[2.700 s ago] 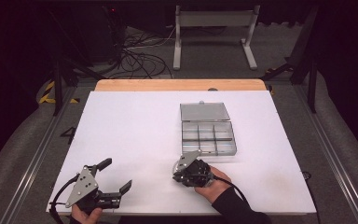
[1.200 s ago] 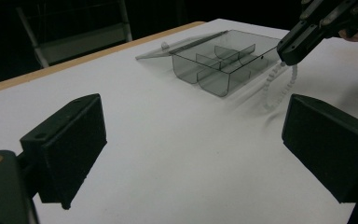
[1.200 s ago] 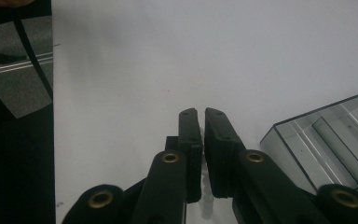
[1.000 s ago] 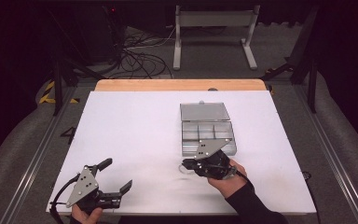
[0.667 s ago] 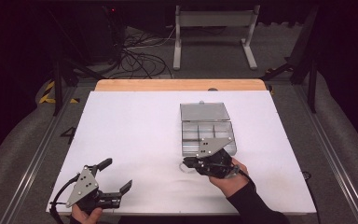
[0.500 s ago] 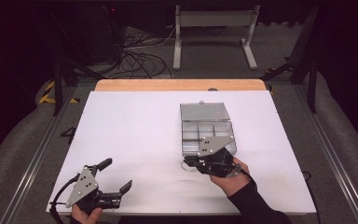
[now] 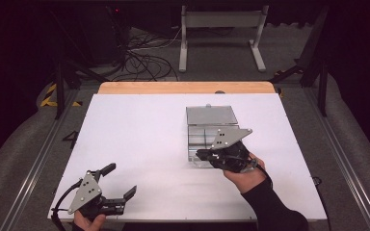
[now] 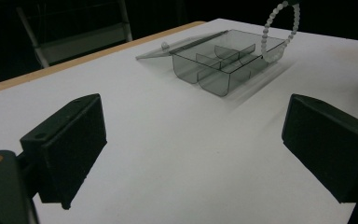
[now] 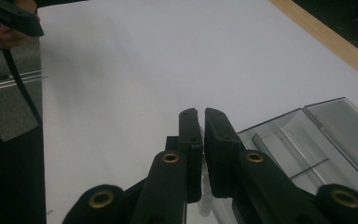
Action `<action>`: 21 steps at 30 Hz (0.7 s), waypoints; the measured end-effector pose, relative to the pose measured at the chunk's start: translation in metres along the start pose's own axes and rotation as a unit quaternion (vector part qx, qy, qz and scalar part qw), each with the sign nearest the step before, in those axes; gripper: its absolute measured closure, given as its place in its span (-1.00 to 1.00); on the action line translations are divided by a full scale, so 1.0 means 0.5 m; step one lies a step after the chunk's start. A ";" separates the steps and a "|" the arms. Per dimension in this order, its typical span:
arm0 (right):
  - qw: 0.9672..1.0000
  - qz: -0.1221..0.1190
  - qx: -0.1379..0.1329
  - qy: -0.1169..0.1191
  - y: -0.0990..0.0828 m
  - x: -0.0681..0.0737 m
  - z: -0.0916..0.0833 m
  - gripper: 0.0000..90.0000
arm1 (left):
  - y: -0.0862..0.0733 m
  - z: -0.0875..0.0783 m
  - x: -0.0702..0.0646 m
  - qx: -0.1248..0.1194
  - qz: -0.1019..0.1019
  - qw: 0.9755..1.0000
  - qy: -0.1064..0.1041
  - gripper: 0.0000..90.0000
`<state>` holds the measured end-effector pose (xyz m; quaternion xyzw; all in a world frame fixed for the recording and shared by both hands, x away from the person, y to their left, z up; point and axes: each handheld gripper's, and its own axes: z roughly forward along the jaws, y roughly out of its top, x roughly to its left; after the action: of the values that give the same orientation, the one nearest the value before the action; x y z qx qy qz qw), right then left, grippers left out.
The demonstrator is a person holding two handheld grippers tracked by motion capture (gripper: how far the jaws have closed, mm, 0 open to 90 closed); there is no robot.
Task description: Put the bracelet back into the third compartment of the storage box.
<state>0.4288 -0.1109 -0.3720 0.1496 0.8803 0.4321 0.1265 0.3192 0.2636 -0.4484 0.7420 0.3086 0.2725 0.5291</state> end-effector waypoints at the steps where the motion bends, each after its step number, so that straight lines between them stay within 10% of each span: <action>1: 1.000 0.002 -0.001 -0.003 0.001 -0.003 -0.003 0.92 | 0.000 0.000 0.000 0.000 0.000 1.000 0.000 -0.84; 21: 0.998 0.047 -0.009 -0.050 0.001 -0.067 -0.052 0.92 | 0.000 0.000 0.000 0.000 0.002 1.000 0.000 -0.84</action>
<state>0.4506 -0.1420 -0.3527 0.2117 0.8609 0.4372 0.1513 0.3193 0.2637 -0.4482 0.7426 0.3075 0.2733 0.5285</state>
